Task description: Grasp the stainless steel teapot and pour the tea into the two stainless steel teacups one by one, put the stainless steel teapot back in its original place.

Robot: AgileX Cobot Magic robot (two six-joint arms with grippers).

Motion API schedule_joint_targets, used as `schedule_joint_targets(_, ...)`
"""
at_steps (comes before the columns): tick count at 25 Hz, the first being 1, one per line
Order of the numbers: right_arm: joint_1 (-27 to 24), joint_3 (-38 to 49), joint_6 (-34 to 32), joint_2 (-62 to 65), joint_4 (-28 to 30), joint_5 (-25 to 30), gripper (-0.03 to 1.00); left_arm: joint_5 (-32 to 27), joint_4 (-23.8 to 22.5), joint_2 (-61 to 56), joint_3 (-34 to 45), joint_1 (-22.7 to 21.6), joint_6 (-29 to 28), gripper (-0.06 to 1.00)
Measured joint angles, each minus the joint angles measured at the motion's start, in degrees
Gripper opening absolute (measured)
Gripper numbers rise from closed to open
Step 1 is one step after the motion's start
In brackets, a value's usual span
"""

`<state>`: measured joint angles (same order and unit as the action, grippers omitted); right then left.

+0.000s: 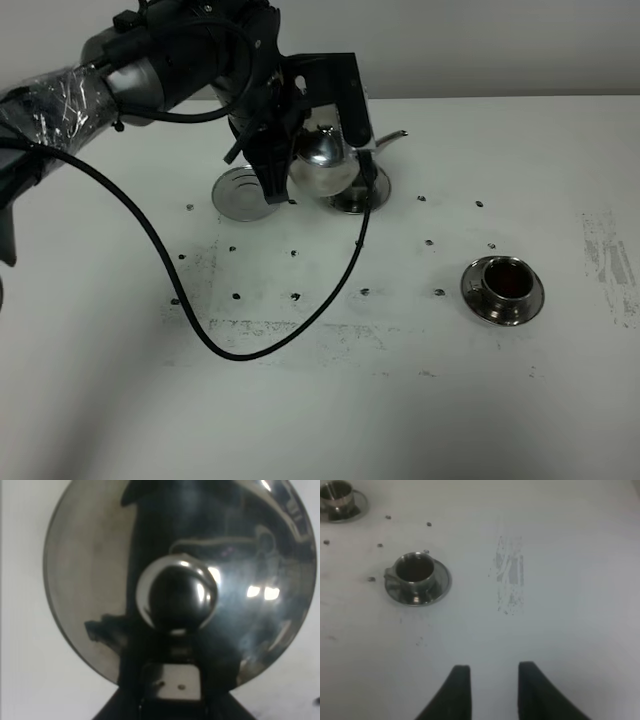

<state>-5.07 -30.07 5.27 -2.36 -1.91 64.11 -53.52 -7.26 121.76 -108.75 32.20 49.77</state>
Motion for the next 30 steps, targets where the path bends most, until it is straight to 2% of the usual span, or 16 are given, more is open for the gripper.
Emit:
schedule_joint_targets(9, 0.0, 0.0, 0.0, 0.0, 0.0, 0.0, 0.23, -4.3, -1.5, 8.2, -14.7, -4.8, 5.5, 0.19)
schedule_joint_targets(12, 0.0, 0.0, 0.0, 0.0, 0.0, 0.0, 0.23, -5.7, -1.9, 9.9, -17.9, -5.9, 9.8, 0.19)
schedule_joint_targets(17, 0.0, 0.0, 0.0, 0.0, 0.0, 0.0, 0.23, -6.3, -4.0, 10.5, -18.5, -6.6, 19.6, 0.19)
schedule_joint_targets(25, 0.0, 0.0, 0.0, 0.0, 0.0, 0.0, 0.23, -4.6, -10.9, 10.8, -18.8, -6.6, 23.2, 0.19)
schedule_joint_targets(30, 0.0, 0.0, 0.0, 0.0, 0.0, 0.0, 0.23, -3.7, -12.5, 12.4, -18.8, -5.7, 24.2, 0.19)
